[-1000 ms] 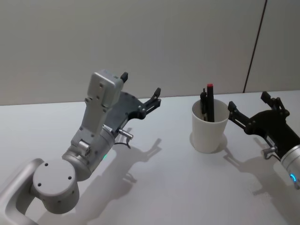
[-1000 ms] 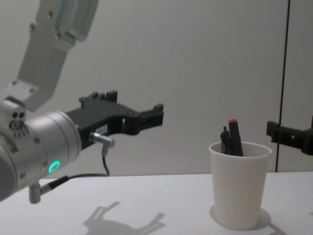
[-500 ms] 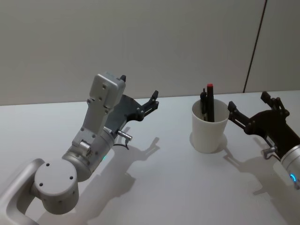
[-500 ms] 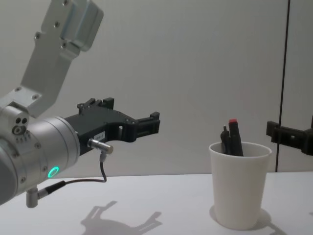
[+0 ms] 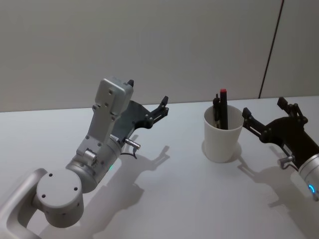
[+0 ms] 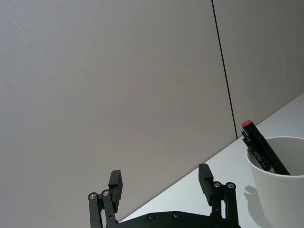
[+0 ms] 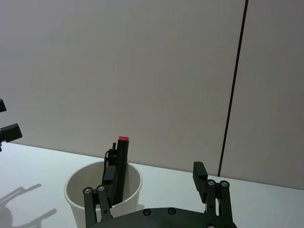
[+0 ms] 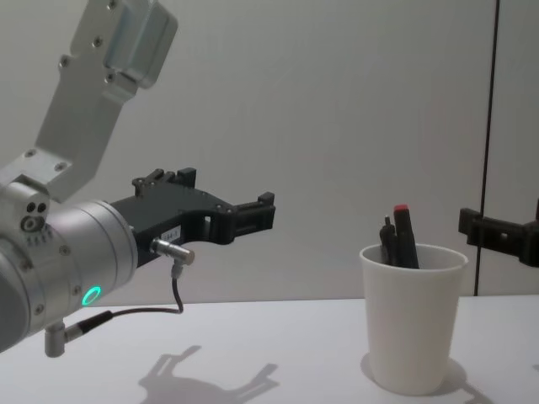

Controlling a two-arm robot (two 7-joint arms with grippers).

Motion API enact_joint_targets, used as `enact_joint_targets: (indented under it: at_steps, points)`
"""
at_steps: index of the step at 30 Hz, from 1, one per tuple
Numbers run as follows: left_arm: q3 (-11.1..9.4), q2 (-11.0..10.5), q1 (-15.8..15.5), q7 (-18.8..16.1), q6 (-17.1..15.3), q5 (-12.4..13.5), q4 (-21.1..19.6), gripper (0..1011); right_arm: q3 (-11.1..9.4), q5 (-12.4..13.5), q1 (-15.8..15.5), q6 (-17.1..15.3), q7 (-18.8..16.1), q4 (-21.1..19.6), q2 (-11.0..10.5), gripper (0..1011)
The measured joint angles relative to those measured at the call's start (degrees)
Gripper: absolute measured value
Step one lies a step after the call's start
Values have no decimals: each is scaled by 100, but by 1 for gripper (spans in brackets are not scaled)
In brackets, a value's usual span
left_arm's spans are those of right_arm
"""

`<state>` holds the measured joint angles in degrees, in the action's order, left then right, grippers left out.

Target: Place the pen into the pen holder.

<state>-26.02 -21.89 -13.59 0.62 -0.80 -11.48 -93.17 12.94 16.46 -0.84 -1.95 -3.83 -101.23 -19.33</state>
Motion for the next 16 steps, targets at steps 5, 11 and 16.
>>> enact_joint_targets:
  at_steps: [5, 11, 16]
  points:
    - [0, 0, 0, 0, 0, 0, 0, 1001, 0, 0, 0, 0, 0, 0, 0, 1001]
    - [0, 0, 0, 1, 0, 0, 0, 1001, 0, 0, 0, 0, 0, 0, 0, 1001]
    - [0, 0, 0, 1, 0, 0, 0, 1001, 0, 0, 0, 0, 0, 0, 0, 1001]
